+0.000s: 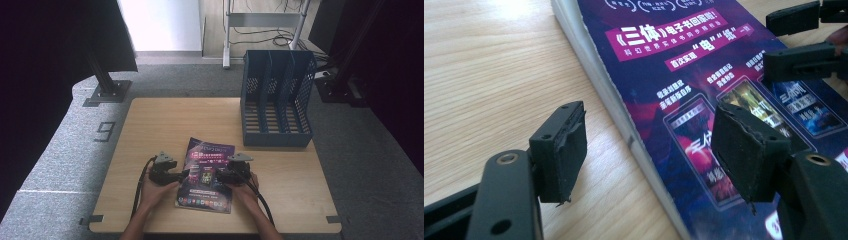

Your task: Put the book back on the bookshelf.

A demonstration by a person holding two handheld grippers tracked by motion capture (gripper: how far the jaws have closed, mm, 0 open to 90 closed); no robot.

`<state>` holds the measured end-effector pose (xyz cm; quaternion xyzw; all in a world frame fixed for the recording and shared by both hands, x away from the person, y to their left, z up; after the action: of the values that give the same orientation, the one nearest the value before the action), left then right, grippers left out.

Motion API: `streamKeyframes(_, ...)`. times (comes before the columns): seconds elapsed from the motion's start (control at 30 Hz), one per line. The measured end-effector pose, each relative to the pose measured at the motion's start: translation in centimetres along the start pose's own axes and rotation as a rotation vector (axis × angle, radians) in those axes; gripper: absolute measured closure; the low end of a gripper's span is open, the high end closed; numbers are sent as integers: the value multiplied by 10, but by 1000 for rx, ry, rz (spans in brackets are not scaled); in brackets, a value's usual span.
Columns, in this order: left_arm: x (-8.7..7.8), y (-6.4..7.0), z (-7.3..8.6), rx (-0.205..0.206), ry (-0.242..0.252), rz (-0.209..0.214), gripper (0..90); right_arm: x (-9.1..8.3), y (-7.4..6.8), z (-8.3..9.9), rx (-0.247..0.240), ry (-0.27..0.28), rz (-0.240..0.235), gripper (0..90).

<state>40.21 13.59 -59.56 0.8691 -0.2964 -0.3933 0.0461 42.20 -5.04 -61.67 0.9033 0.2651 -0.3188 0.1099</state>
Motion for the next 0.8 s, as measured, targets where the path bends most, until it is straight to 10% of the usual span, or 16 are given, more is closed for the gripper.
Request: streamKeyframes(0.8, 38, 3, -12, 2, -39, -16, 298, 0, 0, 0, -3, -1, 2, 185)
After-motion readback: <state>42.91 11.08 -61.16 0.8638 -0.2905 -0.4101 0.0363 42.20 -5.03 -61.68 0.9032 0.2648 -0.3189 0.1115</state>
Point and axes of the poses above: each handheld gripper's, and its own axes: x roughly forward along the jaws, z roughly out of its underside, y roughly to its right, the point moved 10 cm from there along x, roughly forward along the jaws, and after that the axes turned 11 degrees about -x, right-handed, at the moved point
